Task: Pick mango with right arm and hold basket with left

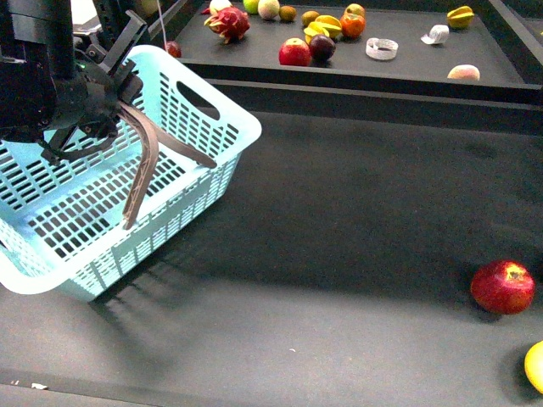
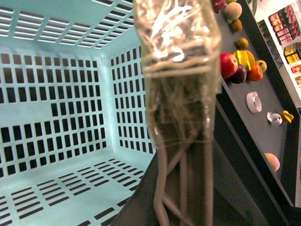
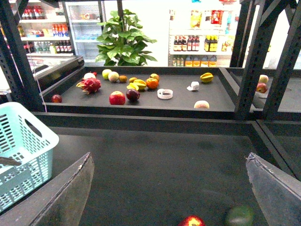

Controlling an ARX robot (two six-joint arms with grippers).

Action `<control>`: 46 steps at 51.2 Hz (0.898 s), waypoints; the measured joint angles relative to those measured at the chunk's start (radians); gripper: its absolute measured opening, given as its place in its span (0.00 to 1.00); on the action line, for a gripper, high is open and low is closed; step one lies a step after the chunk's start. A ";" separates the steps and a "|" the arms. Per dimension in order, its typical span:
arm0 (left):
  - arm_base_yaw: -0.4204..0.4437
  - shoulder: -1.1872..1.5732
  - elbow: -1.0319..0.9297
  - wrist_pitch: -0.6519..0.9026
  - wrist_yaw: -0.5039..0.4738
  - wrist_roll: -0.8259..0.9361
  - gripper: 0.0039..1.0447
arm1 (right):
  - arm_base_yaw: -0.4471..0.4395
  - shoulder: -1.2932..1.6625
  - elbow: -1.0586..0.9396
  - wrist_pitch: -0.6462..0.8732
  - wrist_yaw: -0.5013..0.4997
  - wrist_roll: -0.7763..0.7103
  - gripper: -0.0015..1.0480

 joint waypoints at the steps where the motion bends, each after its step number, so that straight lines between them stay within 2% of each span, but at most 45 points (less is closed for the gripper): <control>1: -0.002 -0.006 -0.010 0.006 -0.003 0.001 0.05 | 0.000 0.000 0.000 0.000 0.000 0.000 0.92; 17: -0.083 -0.142 -0.184 0.159 -0.014 0.319 0.05 | 0.000 0.000 0.000 0.000 0.000 0.000 0.92; 34: -0.178 -0.241 -0.349 0.347 0.182 0.526 0.05 | 0.000 0.000 0.000 0.000 0.000 0.000 0.92; 46: -0.225 -0.274 -0.424 0.422 0.299 0.631 0.05 | 0.000 0.000 0.000 0.000 0.000 0.000 0.92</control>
